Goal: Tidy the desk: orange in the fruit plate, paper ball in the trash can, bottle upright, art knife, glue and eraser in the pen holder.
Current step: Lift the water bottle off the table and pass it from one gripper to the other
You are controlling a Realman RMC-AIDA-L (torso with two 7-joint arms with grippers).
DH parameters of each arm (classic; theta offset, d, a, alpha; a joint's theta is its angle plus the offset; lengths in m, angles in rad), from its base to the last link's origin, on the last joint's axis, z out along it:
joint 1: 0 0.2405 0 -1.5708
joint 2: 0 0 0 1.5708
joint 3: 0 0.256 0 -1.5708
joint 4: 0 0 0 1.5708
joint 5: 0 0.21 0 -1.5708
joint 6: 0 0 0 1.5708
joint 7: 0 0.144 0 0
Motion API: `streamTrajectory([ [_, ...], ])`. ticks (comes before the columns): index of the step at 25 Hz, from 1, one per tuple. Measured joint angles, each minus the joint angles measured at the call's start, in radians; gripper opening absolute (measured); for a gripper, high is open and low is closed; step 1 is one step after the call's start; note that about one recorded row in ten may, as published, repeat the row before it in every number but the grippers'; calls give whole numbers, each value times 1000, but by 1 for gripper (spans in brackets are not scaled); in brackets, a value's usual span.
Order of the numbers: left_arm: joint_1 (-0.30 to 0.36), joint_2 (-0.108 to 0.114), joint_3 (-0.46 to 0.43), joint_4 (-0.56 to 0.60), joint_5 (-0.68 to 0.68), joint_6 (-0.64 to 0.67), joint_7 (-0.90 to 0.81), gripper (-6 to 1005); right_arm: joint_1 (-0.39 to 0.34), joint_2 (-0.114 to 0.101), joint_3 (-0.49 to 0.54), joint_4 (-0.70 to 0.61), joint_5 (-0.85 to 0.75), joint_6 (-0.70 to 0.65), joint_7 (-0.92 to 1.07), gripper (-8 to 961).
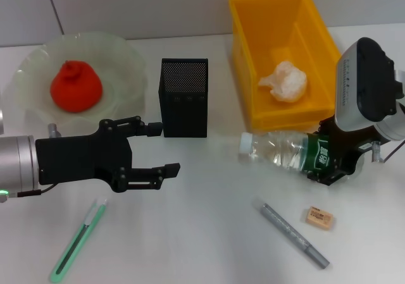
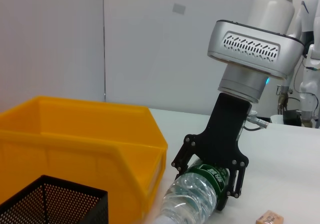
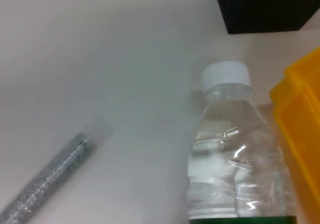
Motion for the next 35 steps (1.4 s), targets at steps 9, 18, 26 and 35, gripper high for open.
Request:
streamTrajectory([
  [9, 2, 2, -2, 0, -1, 0, 0, 821, -9, 1, -50, -6, 6, 0, 0, 794],
  [18, 3, 2, 0, 0, 0, 0, 0, 821, -87, 5, -86, -151, 77, -28, 12, 794],
  [26, 3, 2, 0, 0, -2, 0, 0, 821, -123, 5, -106, -214, 83, -40, 28, 781],
  [35, 0, 2, -2, 0, -3, 1, 0, 821, -169, 5, -106, -293, 103, -47, 37, 763],
])
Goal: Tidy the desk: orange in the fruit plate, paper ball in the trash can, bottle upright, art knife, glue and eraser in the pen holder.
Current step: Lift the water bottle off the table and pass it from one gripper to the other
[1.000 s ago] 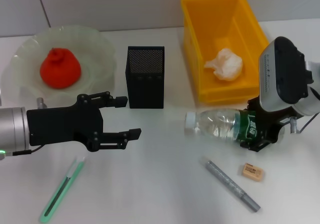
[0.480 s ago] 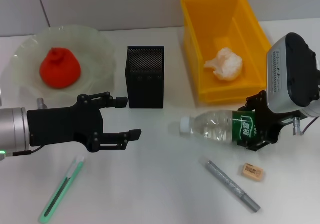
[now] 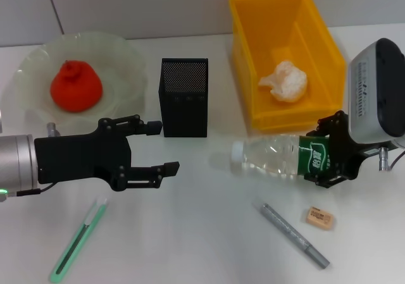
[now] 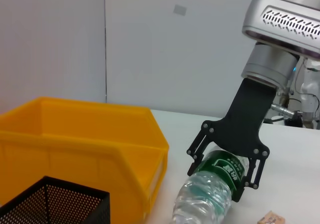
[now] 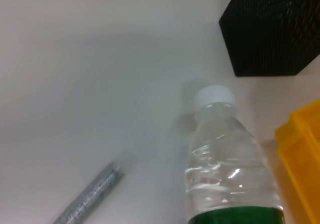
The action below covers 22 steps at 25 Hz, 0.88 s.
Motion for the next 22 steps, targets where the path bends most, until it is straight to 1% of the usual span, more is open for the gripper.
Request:
streamTrajectory([
  [14, 1, -2, -9, 3, 0, -1, 0, 821, -73, 1, 17, -85, 57, -8, 1, 761],
  [18, 2, -2, -10, 4, 0, -1, 0, 821, -109, 0, 28, -132, 110, -1, -4, 761],
  [22, 3, -2, -10, 4, -1, -1, 0, 821, -126, 0, 35, -154, 142, 2, -7, 761],
])
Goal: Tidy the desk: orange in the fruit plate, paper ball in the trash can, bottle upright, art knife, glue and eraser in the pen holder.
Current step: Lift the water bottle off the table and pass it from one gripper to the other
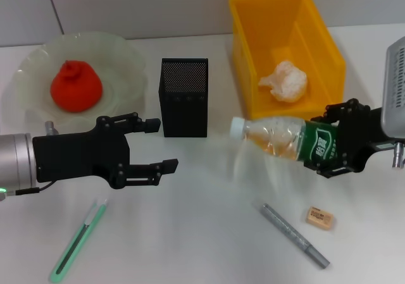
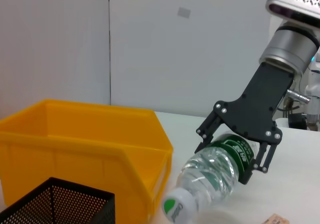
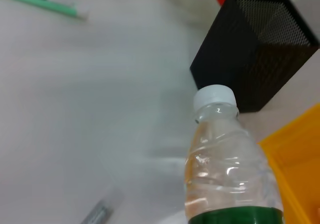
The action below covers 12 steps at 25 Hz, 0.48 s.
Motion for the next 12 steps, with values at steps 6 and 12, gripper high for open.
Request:
streamTrajectory([
  [6, 0, -1, 0, -1, -3, 0, 0, 821, -60, 0, 7, -41, 100, 50, -37, 761],
  [12, 0, -1, -1, -1, -13, 0, 0, 821, -94, 0, 47, -27, 227, 82, -98, 761],
])
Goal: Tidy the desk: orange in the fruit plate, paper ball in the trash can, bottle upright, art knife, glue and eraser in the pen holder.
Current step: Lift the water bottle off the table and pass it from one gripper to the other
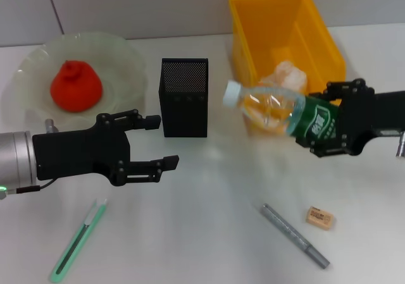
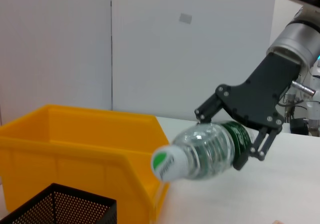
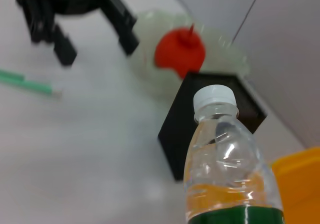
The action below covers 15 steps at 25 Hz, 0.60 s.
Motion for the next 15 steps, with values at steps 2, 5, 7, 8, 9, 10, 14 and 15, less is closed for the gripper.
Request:
streamTrajectory([
  [2, -1, 0, 0, 0, -2, 0, 0, 820, -12, 0, 18, 12, 66, 10, -34, 761],
  [5, -1, 0, 0, -1, -5, -1, 2, 820, -26, 0, 39, 41, 157, 28, -83, 761],
  [7, 0, 0, 0, -3, -23, -2, 9, 820, -29, 0, 57, 64, 201, 34, -104, 761],
  [8, 0, 0, 1, -3, -27, -2, 9, 820, -30, -1, 70, 83, 231, 37, -120, 761],
  [9, 0, 0, 1, -3, -29, -2, 10, 820, -31, -1, 81, 101, 258, 37, -136, 762],
  [10, 0, 0, 1, -3, -29, -2, 10, 820, -32, -2, 95, 125, 300, 36, -160, 762],
  [14, 1, -1, 0, -3, -35, -2, 11, 820, -37, -5, 166, 238, 471, -8, -276, 762],
  [15, 3, -1, 0, -4, -51, -5, 19, 820, -37, -5, 166, 238, 471, -8, -276, 762],
])
